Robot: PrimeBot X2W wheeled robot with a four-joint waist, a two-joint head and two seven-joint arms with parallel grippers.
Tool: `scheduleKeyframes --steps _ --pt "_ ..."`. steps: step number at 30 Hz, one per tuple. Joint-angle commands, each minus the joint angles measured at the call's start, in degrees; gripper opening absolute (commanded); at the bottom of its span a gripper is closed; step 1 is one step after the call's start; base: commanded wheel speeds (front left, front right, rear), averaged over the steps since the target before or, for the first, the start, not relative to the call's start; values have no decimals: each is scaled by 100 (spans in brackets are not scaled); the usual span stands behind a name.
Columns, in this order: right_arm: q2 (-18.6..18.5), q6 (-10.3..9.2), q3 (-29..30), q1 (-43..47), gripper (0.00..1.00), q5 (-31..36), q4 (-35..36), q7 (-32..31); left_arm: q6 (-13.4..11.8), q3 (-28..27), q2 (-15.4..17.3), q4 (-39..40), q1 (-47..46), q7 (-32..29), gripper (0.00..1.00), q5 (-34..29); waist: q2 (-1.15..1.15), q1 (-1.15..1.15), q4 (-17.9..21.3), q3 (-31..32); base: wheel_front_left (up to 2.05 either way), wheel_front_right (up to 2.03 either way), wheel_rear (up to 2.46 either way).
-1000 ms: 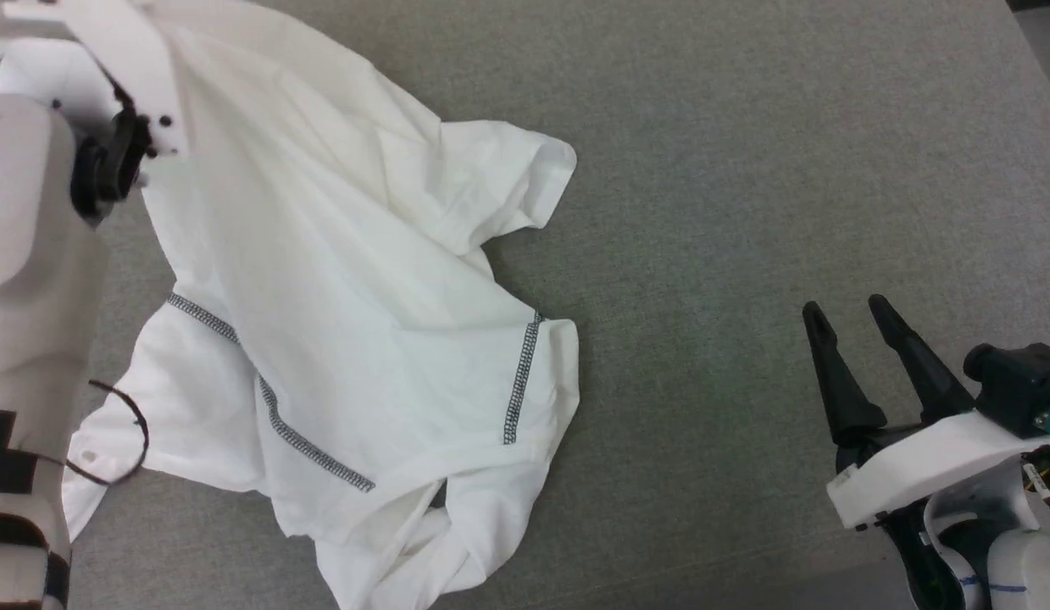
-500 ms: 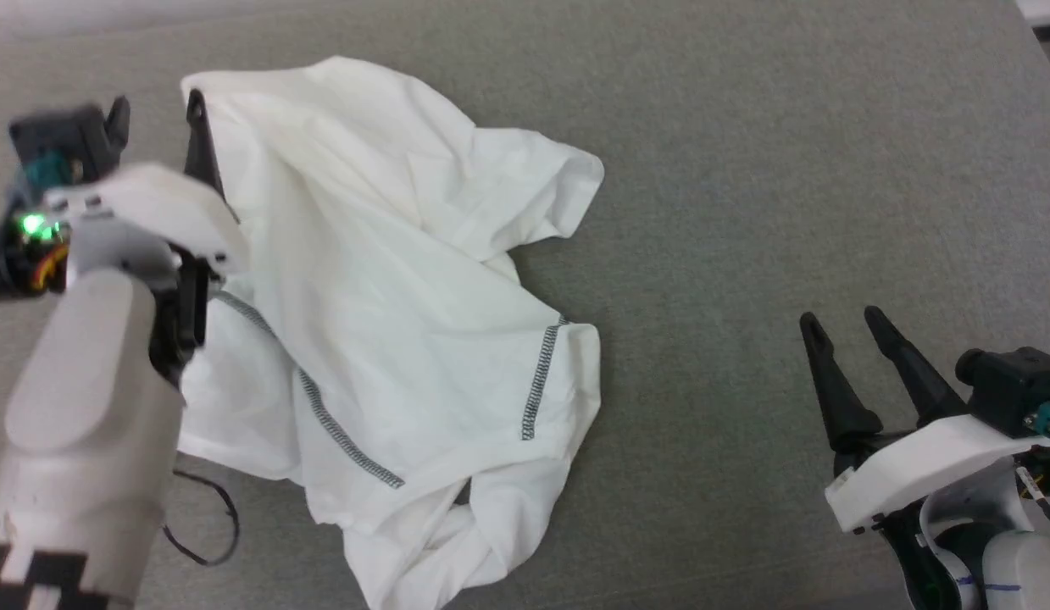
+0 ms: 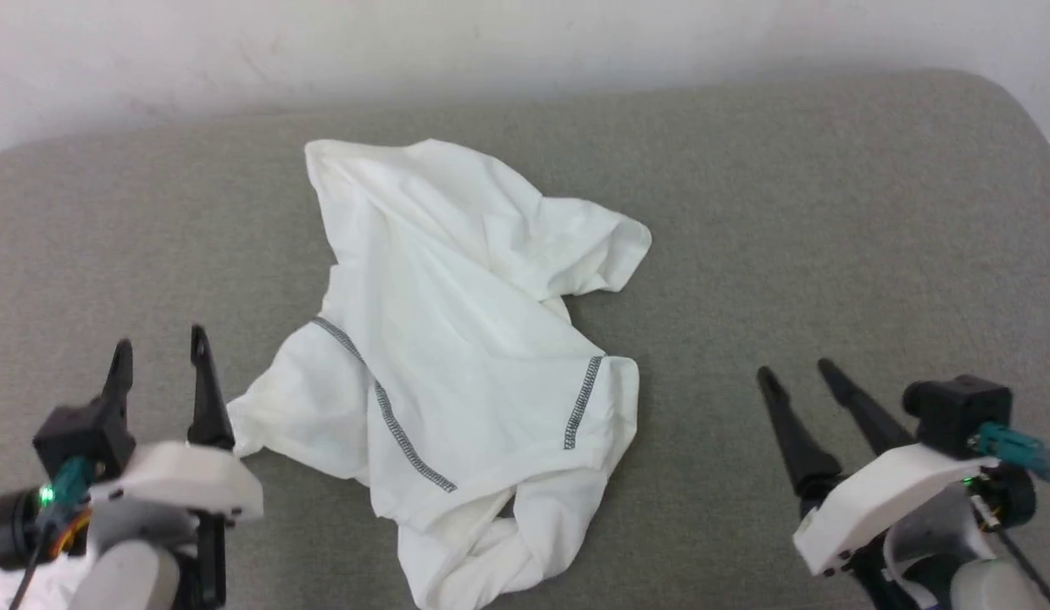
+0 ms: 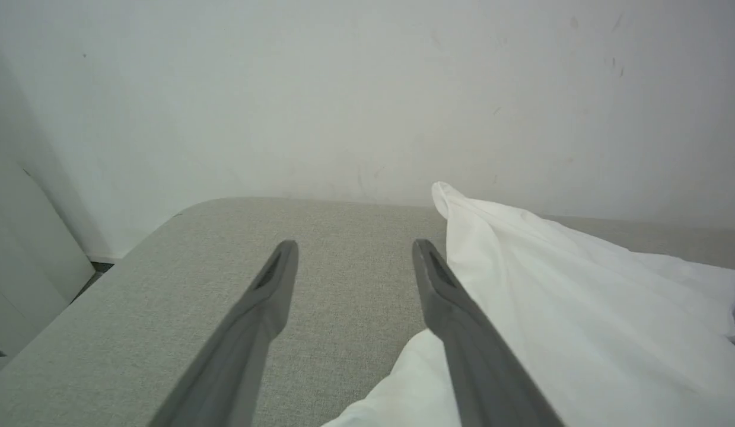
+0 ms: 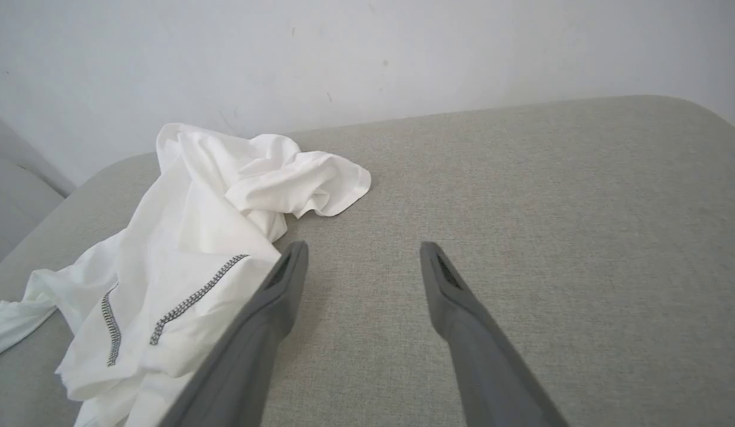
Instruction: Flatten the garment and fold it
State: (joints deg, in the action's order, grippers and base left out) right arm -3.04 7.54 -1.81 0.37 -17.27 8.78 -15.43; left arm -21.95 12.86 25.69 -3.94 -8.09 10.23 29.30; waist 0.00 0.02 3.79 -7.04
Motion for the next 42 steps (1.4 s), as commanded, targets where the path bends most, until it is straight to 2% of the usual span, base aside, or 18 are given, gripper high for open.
scheduleKeyframes --steps 1,5,8,15,25,32,33,34,36,37,42 --pt "16 -5 -81 72 100 -38 -2 -53 -81 -35 50 148 200 -13 100 36 0 -2 -249 286 0 0 0" --pt "16 -5 -511 121 100 -86 -20 -388 -284 -29 182 621 782 -230 100 8 0 -2 -420 383 0 0 0" --pt "-43 -5 -1060 71 100 -238 -130 -814 -377 -36 268 846 1117 -330 100 3 0 -2 -537 444 0 0 0" --pt "-587 -5 -2579 -404 100 -1067 -598 -1905 -479 -23 292 1129 1374 -413 100 20 0 -2 -798 413 0 0 0" --pt "-1140 -5 -4454 -1846 100 -1521 -1926 -2153 -474 69 115 1135 1074 -361 100 51 0 -2 -985 -23 0 0 0" --pt "-1402 -5 -5416 -2434 100 -1909 -2876 -2552 -430 87 13 987 914 -244 100 97 0 -2 -1005 -244 0 0 0" --pt "-1407 -5 -5491 -2487 67 -1980 -2950 -2536 -431 83 6 971 907 -230 100 101 0 -2 -996 -251 0 0 0" --pt "-1413 -5 -5557 -2535 42 -2030 -3012 -2496 -432 81 -1 956 903 -218 100 106 0 -2 -987 -252 0 0 0" --pt "-1404 -5 -5648 -2619 34 -2134 -3097 -2363 -437 77 -11 931 894 -202 100 114 0 -2 -960 -254 0 0 0" --pt "-1389 -5 -5647 -2660 2 -2179 -3147 -2277 -433 76 -14 918 885 -191 100 119 0 -2 -945 -251 0 0 0" --pt "-1234 -5 -5476 -2795 0 -2334 -3425 -1837 -420 81 -23 861 858 -167 100 141 0 -2 -896 -201 0 0 0"
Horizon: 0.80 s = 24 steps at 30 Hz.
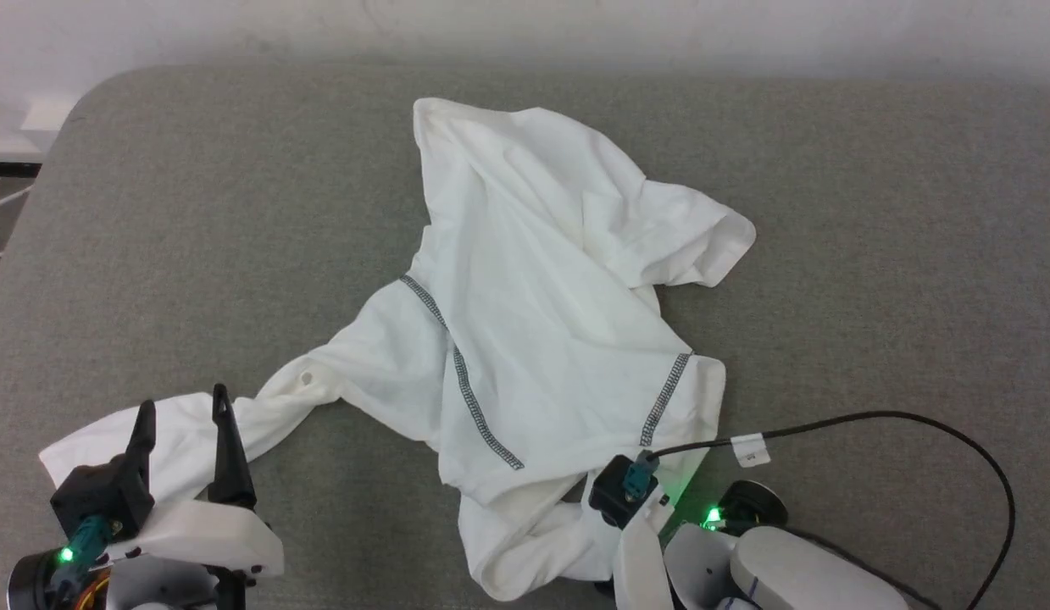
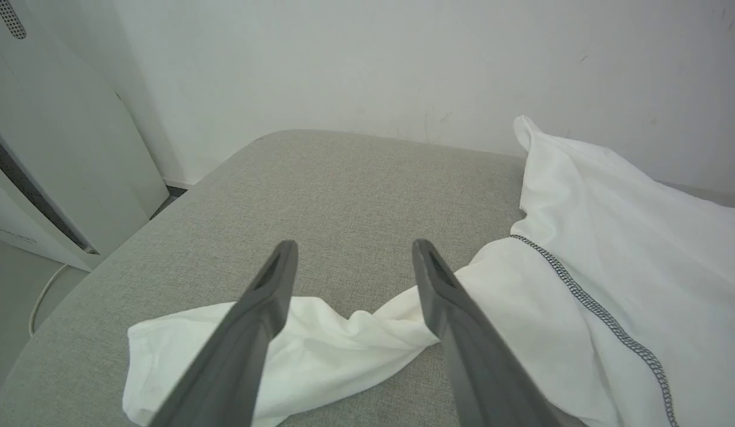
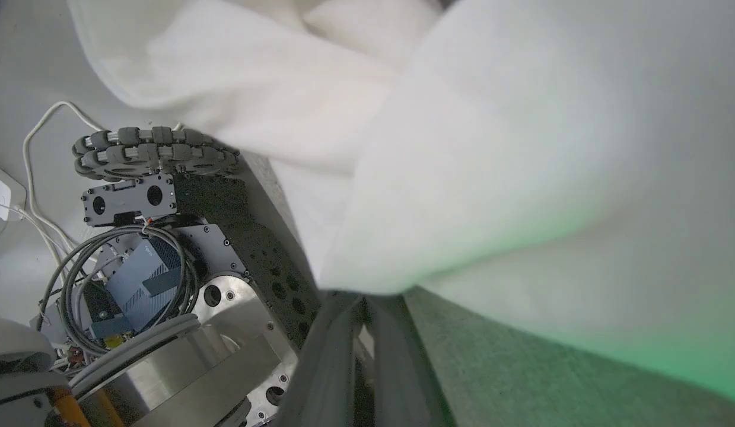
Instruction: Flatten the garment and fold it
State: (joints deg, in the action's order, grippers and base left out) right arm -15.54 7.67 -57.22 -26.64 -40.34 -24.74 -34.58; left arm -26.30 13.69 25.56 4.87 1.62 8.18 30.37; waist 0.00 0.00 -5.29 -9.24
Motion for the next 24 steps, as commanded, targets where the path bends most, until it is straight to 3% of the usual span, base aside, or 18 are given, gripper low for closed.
scheduleKeyframes --steps 1,11,19,24 --pt "54 -19 136 -95 0 -53 -105 197 16 -1 -11 -30 -112 40 100 37 0 0 20 41 0 0 0" --pt "144 -19 1418 539 0 165 61 1541 -49 26 13 -12 -15 -1 100 31 0 0 104 249 0 0 0" --pt "107 -19 2798 1520 0 867 1119 2569 -110 27 47 22 74 -24 100 28 0 0 153 354 0 0 0" --pt "-13 -19 3243 1919 0 1478 1762 3047 -134 22 87 39 80 -48 100 20 0 0 145 358 0 0 0"
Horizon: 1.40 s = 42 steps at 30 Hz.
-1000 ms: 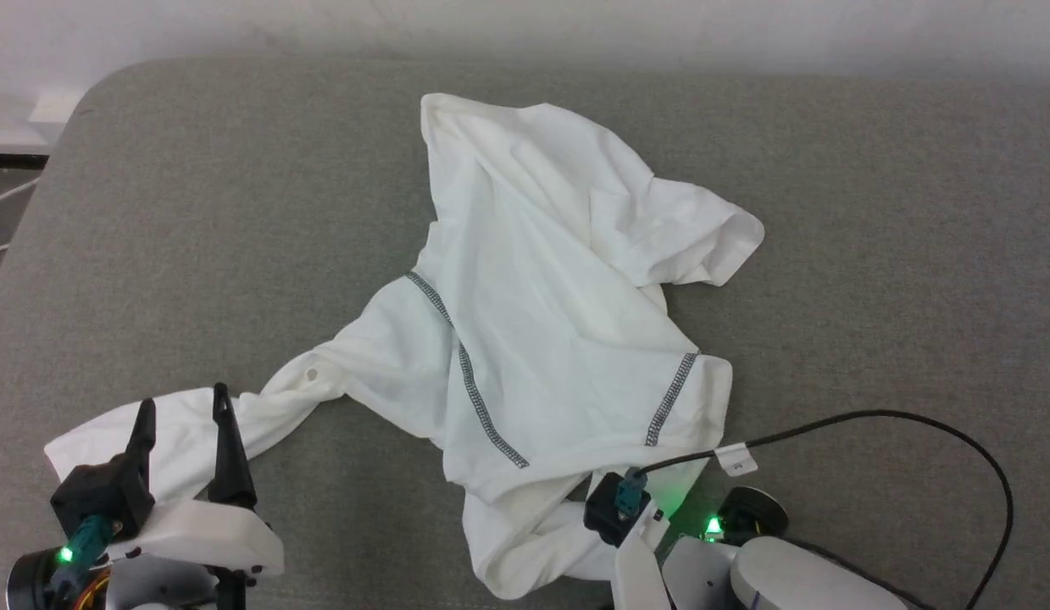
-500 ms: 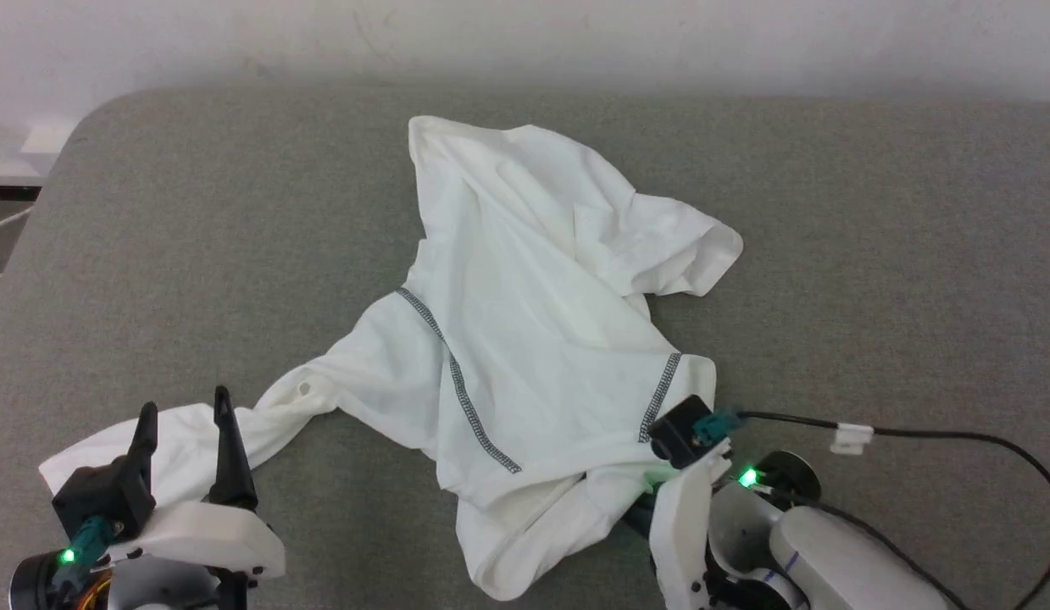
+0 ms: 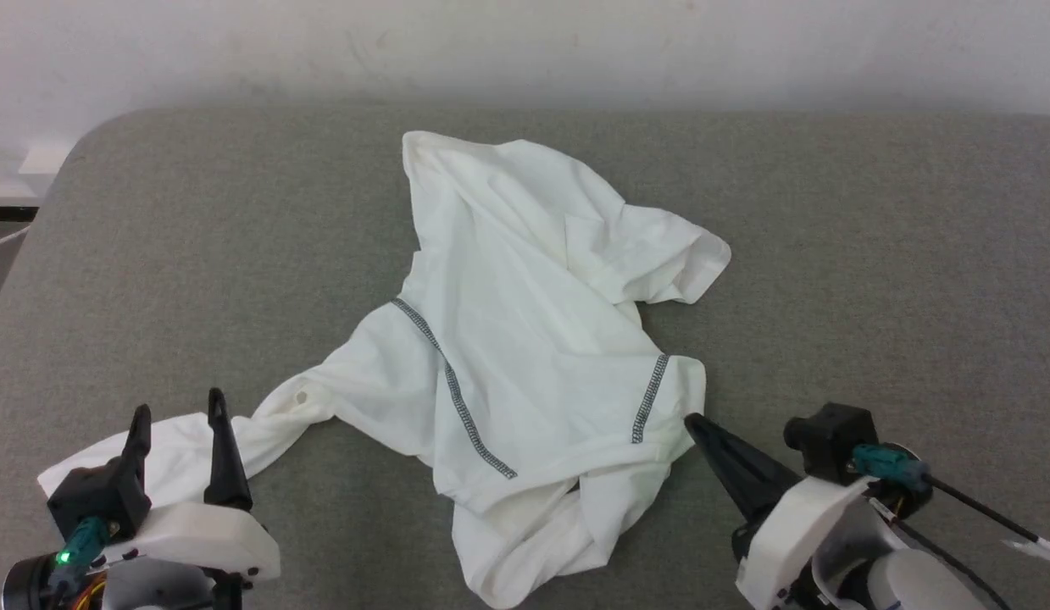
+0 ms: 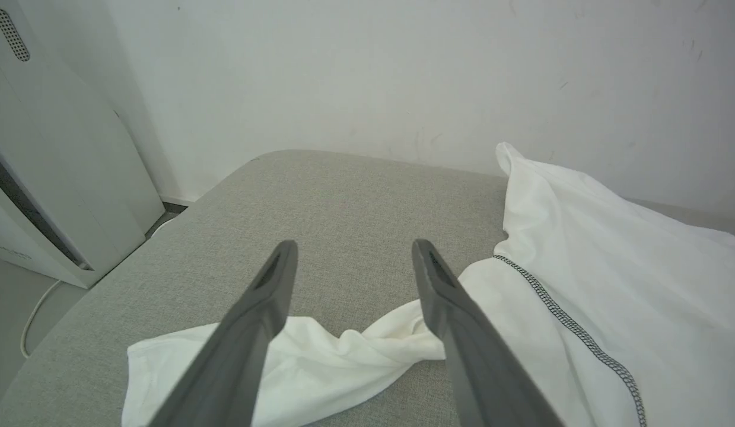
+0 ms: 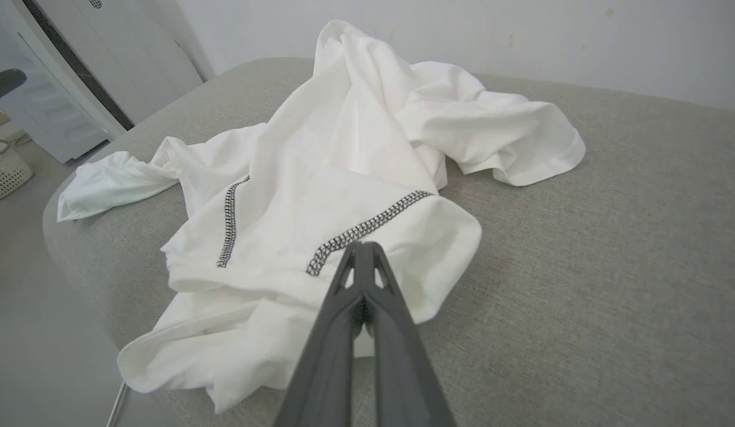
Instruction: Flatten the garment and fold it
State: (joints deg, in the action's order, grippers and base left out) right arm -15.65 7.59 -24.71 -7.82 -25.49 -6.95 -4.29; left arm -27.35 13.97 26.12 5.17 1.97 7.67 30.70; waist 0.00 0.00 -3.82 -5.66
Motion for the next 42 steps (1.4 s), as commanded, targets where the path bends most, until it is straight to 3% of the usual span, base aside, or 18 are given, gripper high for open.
scheduleKeyframes --steps 1,7,8,9,10,17,27,35,40,41,42 --pt "-30 -10 52 101 0 54 57 32 -30 -4 37 9 42 1 100 -15 0 0 -8 1 0 0 0" --pt "-305 -10 -7 182 0 166 480 -172 -41 6 45 -19 27 1 100 -11 0 0 -65 20 0 0 0" --pt "-370 -10 -138 138 28 113 581 -238 -41 10 40 -31 25 3 100 -7 0 0 -79 24 0 0 0" --pt "-441 -10 -271 87 76 56 661 -334 -41 18 33 -40 21 5 100 -5 0 0 -93 27 0 0 0" --pt "-495 -10 -404 16 100 -30 751 -414 -41 26 28 -45 16 6 100 -6 0 0 -108 29 0 0 0" --pt "-802 -10 -1448 -687 100 -953 1050 -1190 -34 89 -2 -86 -88 14 100 -25 0 0 -287 13 0 0 0" --pt "-1141 -10 -3183 -1891 100 -1482 270 -2302 -22 123 -96 -206 -235 143 100 -18 0 0 -563 -232 0 0 0" --pt "-971 -10 -4331 -2687 100 -1387 -877 -2569 24 140 -210 -331 -387 282 100 21 0 0 -663 -533 0 0 0" --pt "-796 -10 -4720 -2871 98 -1518 -1398 -2868 53 137 -238 -418 -442 336 100 44 0 0 -670 -623 0 0 0" --pt "-770 -10 -4767 -2867 35 -1576 -1430 -2967 57 140 -240 -434 -449 341 100 46 0 0 -666 -626 0 0 0" --pt "-756 -10 -4798 -2864 0 -1617 -1445 -3046 59 144 -242 -447 -456 346 100 47 0 0 -661 -627 0 0 0"
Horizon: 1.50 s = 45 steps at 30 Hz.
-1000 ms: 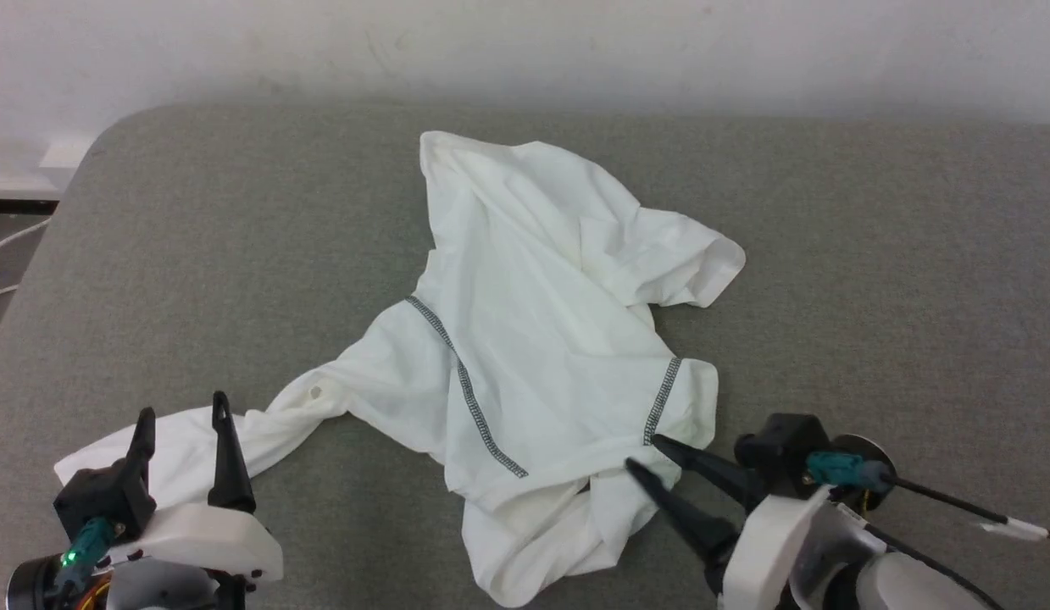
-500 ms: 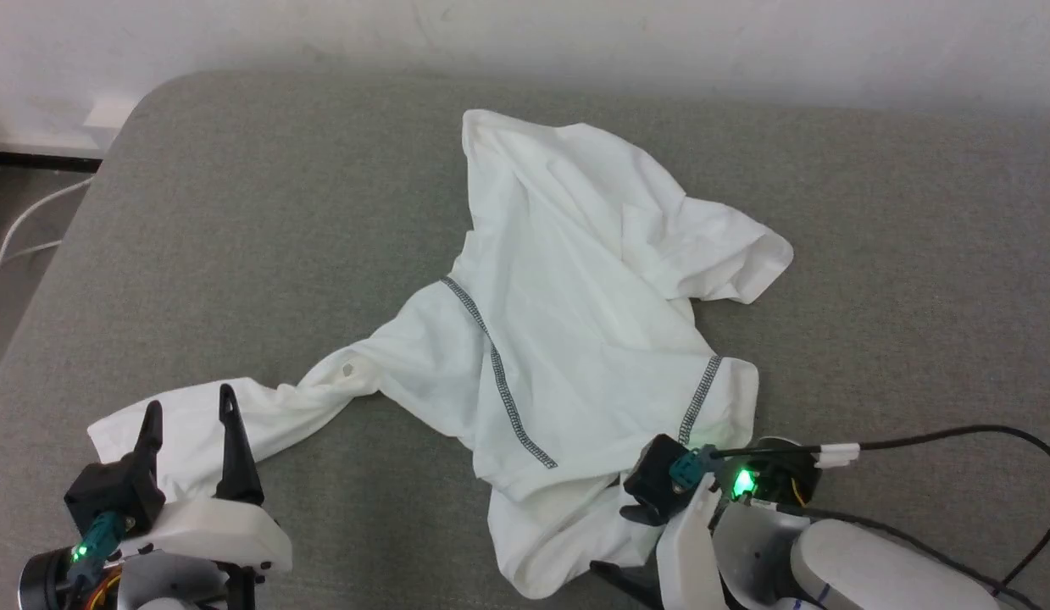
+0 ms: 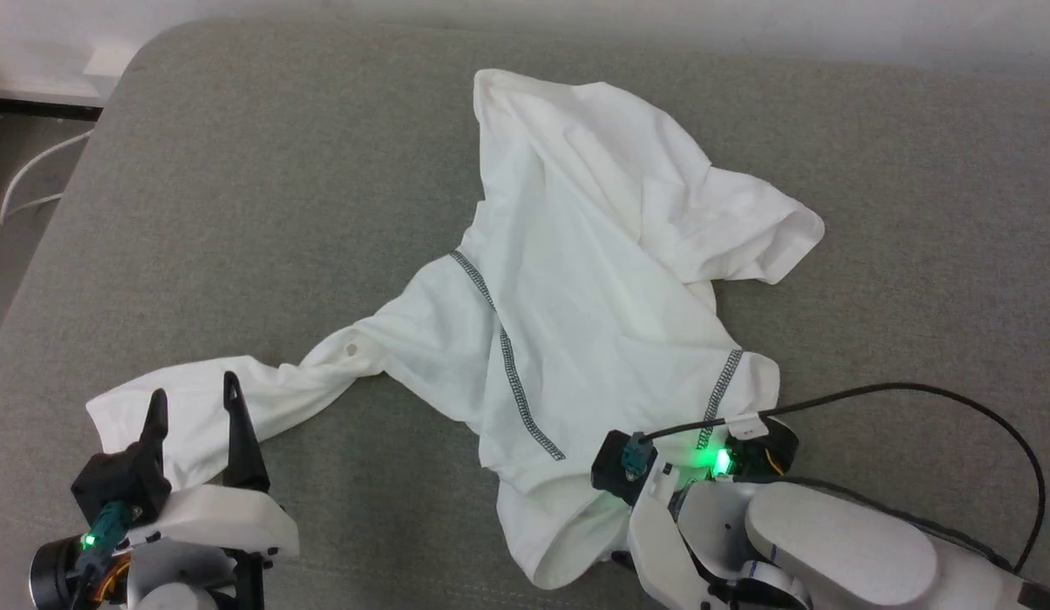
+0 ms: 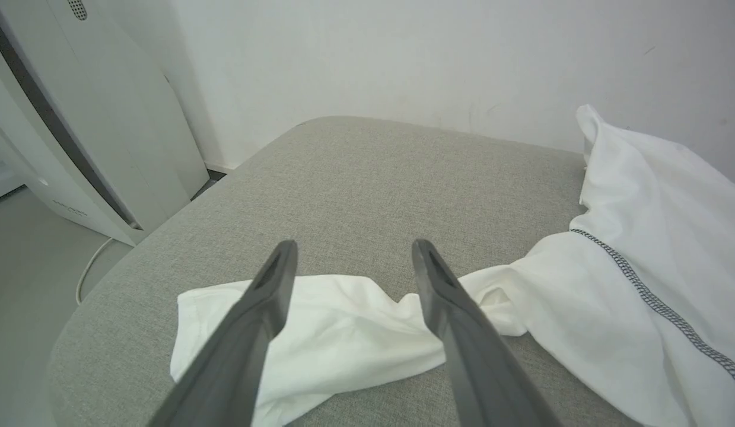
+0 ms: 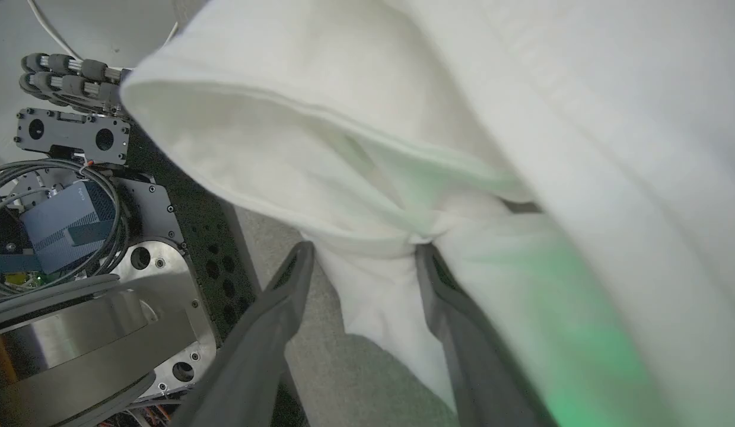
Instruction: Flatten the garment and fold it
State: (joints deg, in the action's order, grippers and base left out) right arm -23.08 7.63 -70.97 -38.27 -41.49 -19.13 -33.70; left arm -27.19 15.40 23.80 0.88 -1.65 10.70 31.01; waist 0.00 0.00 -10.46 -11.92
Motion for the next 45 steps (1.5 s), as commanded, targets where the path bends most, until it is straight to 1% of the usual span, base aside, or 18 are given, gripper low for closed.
scheduleKeyframes --steps 1,4,10,13,14,18,20,23,26,28,32,35,38,39,40,41,42,45 --pt "-6 -14 -194 186 0 -44 -210 -147 45 8 -13 -34 -102 45 100 16 0 0 8 11 0 0 0" --pt "39 -14 -216 171 0 -122 -30 166 44 19 -4 -82 -98 36 100 20 0 0 55 91 0 0 0" --pt "163 -14 199 111 0 -354 531 1535 12 29 90 -70 -16 -52 100 10 0 0 241 349 0 0 0" --pt "198 -14 667 147 0 -429 864 2132 -21 20 157 -19 58 -112 100 6 0 0 364 480 0 0 0" --pt "198 -14 667 147 0 -429 864 2132 -21 20 157 -19 58 -112 100 6 0 0 364 480 0 0 0" --pt "321 -14 1551 359 0 -518 1199 2684 -74 13 240 93 189 -206 100 8 0 0 538 616 0 0 0" --pt "418 -14 2093 513 0 -469 1289 2888 -92 21 277 157 242 -257 100 6 0 0 610 660 0 0 0" --pt "653 -14 3116 922 0 -359 1207 3028 -119 48 314 250 298 -332 100 0 0 0 669 719 0 0 0" --pt "987 -14 4290 1446 0 -142 932 3009 -144 66 342 329 328 -389 100 -6 0 0 697 735 0 0 0" --pt "1311 -14 5179 1848 0 17 696 2936 -155 76 359 374 340 -420 100 -8 0 0 707 728 0 0 0" --pt "1800 -14 6891 2499 0 731 416 2874 -175 89 370 434 360 -454 100 -2 0 0 723 680 0 0 0" --pt "1967 -14 8031 2853 0 1184 225 2849 -175 103 361 446 364 -461 100 12 0 0 737 645 0 0 0" --pt "2010 -14 8707 3062 0 1634 21 2798 -178 105 351 450 363 -459 100 29 0 0 775 612 0 0 0" --pt "2014 -14 8816 3110 18 1750 -101 2747 -177 106 350 447 365 -456 100 34 0 0 791 611 0 0 0" --pt "2015 -14 8843 3140 48 1873 -171 2742 -169 112 350 444 364 -459 100 40 0 0 801 607 0 0 0" --pt "2016 -14 8850 3161 92 1931 -221 2743 -166 119 349 442 363 -462 100 43 0 0 809 605 0 0 0" --pt "2017 -14 8857 3179 100 1977 -230 2762 -167 126 349 441 359 -467 100 43 0 0 818 606 0 0 0" --pt "2018 -14 8926 3277 100 2218 46 2878 -166 135 353 442 361 -471 100 48 0 0 847 625 0 0 0"
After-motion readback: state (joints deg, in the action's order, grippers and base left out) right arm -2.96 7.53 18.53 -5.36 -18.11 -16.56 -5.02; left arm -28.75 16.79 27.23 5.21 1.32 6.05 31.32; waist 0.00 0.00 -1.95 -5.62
